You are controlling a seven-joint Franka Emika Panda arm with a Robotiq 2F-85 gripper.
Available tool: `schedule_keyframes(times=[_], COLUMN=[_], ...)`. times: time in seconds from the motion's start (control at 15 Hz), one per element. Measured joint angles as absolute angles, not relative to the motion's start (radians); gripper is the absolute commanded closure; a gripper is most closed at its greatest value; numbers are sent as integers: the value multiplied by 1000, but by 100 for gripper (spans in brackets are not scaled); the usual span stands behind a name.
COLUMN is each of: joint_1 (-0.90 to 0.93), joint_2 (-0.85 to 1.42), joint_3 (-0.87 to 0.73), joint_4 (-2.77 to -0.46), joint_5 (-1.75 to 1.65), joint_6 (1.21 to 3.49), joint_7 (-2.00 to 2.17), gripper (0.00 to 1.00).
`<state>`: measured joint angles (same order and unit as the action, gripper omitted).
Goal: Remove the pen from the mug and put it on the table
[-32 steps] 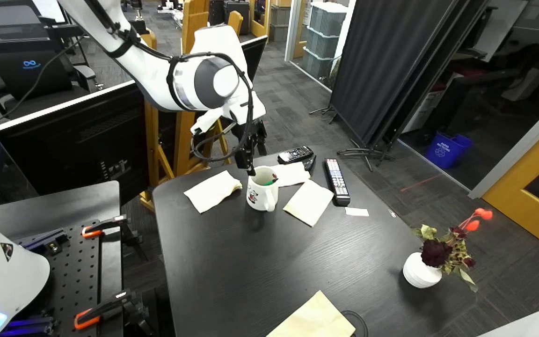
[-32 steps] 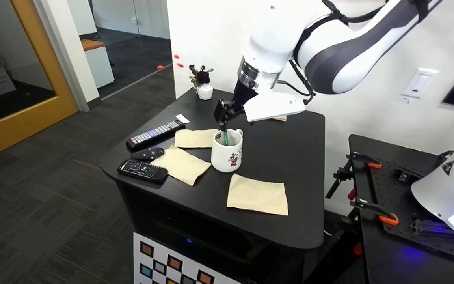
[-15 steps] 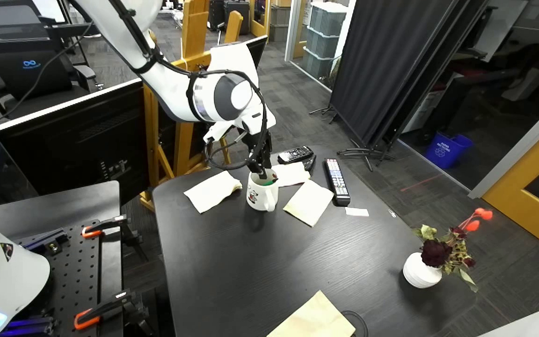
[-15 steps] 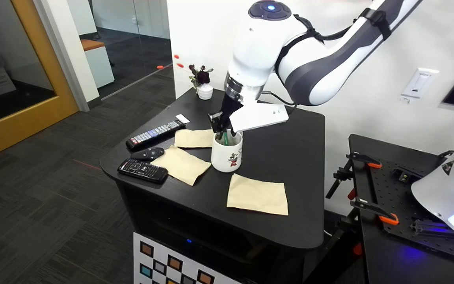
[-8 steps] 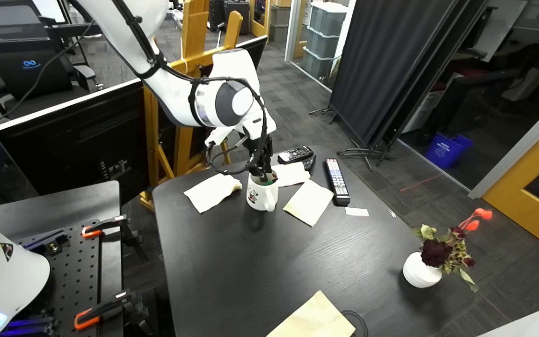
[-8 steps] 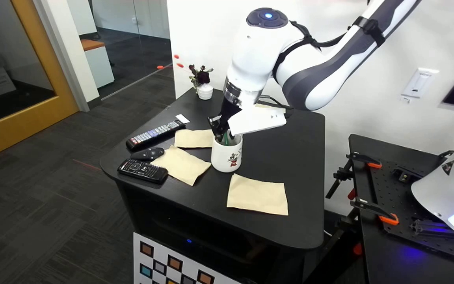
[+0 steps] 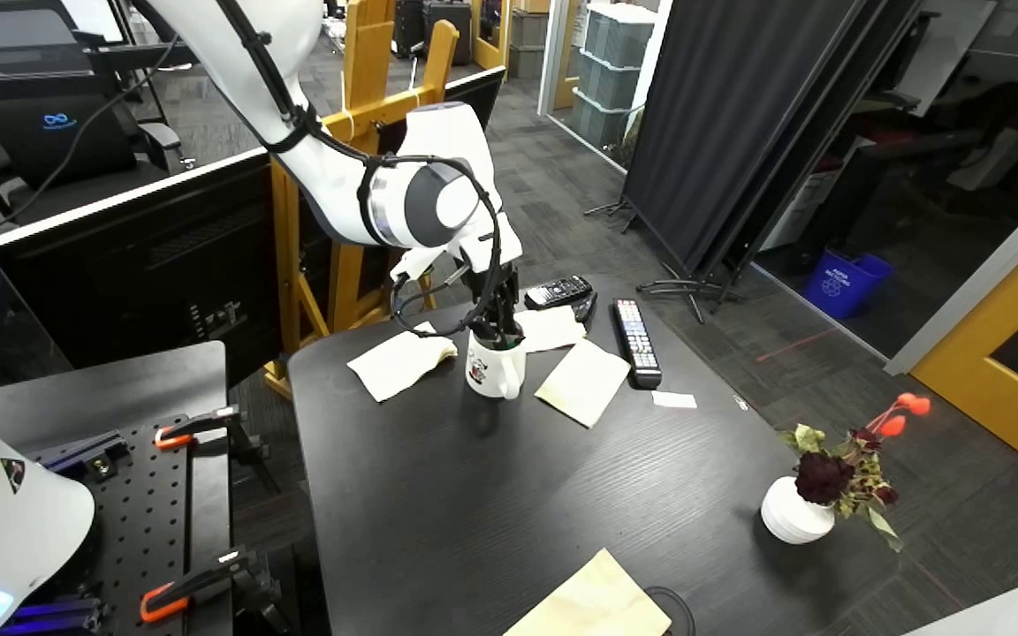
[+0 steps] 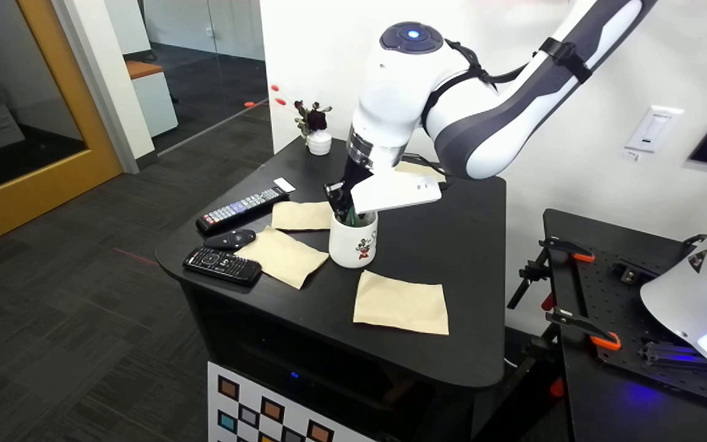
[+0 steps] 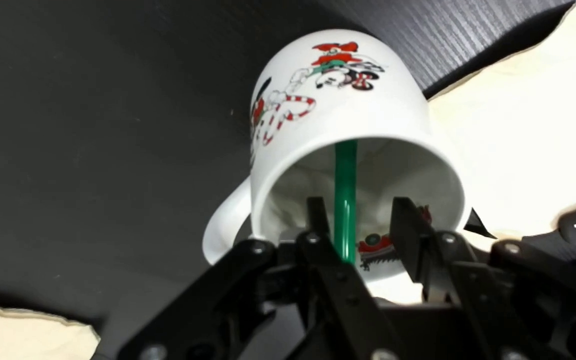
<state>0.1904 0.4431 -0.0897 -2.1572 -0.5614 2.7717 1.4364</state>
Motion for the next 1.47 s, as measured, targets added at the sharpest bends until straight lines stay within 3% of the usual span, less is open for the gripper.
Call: schedule_keyframes(times=[0.07,0.27,1.47], joint_1=[201,224,371], joint_2=[446,453,408], joint_3=[-99,-121,-243], joint_4=[-2157,-2156,-2156], joint_5=[-556,-540,-566], joint_6=[2773,2774,2774], joint_7=[1436,1436,1475], gripper=[87,100,97])
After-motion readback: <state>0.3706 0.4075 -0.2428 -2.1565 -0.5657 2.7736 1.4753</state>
